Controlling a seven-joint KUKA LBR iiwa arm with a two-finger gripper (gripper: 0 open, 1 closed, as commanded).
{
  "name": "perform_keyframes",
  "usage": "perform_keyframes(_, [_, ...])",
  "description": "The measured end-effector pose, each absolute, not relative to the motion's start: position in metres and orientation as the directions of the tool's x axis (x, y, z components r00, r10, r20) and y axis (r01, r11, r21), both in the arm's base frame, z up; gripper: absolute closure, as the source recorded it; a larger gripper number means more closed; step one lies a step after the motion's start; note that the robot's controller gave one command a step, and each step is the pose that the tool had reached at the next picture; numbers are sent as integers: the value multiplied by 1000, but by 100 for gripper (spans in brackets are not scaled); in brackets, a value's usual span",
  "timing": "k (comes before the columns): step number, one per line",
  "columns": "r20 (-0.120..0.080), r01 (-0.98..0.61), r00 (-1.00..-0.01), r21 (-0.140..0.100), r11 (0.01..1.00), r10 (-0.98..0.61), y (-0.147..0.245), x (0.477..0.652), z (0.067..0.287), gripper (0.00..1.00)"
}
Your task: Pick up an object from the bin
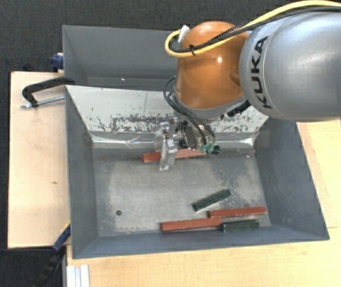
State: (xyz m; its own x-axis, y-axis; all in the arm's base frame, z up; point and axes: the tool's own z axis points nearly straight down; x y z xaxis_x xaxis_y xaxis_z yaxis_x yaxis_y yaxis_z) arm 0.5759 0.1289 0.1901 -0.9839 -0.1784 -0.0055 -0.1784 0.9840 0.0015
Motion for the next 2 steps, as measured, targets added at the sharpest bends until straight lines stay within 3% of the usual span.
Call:
perform_keyframes(1, [-5,-178,-984,2,984,-178,129,576,190,100])
perform_keyframes(2, [-6,-142,-990,2,990,-142,122,558,253,100])
